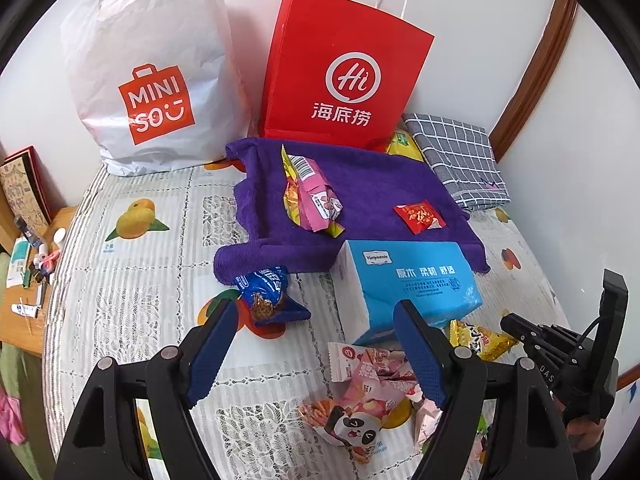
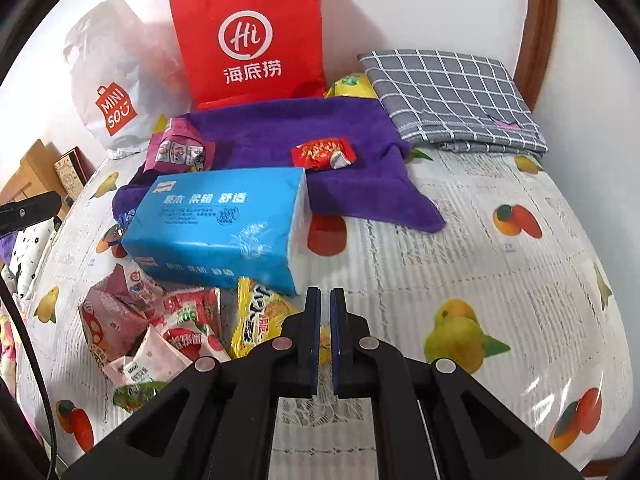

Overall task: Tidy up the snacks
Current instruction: 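Move the right tool back over the snack pile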

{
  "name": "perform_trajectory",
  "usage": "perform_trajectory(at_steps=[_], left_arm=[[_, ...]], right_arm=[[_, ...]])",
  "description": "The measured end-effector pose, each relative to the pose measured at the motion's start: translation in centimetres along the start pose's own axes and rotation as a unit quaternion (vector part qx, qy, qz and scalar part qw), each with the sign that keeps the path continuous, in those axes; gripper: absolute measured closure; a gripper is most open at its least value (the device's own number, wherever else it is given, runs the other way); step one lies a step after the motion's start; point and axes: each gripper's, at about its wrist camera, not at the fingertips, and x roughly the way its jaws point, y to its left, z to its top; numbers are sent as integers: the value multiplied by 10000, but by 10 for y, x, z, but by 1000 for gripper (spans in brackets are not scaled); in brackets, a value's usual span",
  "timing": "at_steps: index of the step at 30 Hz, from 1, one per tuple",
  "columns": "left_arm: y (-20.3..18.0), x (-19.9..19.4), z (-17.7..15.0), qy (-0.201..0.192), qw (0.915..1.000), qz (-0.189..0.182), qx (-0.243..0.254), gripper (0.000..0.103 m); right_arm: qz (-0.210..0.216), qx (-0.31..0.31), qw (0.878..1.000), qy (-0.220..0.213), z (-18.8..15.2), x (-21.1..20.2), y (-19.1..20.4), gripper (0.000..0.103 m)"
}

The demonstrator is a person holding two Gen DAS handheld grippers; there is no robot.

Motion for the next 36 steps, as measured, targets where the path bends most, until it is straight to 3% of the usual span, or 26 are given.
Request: perform_trajectory(at_steps=[7, 10, 12, 15, 22, 23, 25, 26, 36], left_arm=[[2, 0, -2, 24, 10000, 5, -32, 24], [3, 0, -4, 36, 10000, 26, -48, 24], [3, 0, -5, 49, 10000, 37, -58, 24], [3, 1, -7, 67, 9999, 66, -63, 24], [3, -2, -8, 67, 9999, 149, -56, 24], [3, -2, -8, 70, 9998, 164, -57, 24], [3, -3, -9, 77, 9998, 197, -63, 24], [4, -3, -9, 81, 9997, 210, -63, 24], [7, 0, -15, 176, 9992, 327, -142, 24]], right_arm=[[32, -9, 10000, 92, -5, 2, 3, 95], [70, -57, 9997, 209, -7, 7, 7, 83], [74, -67, 9998, 200, -7, 8, 8, 67], [193, 0, 9996, 190, -7, 13, 10, 51], [468, -112, 9983, 338, -6, 34, 28, 48], [509, -127, 9981, 315, -6, 34, 30, 51], [568, -143, 9978, 306, -6, 35, 32, 80], [624, -146, 9973, 348, -6, 36, 33, 100], [569, -125, 9982, 127, -15, 20, 16, 101]])
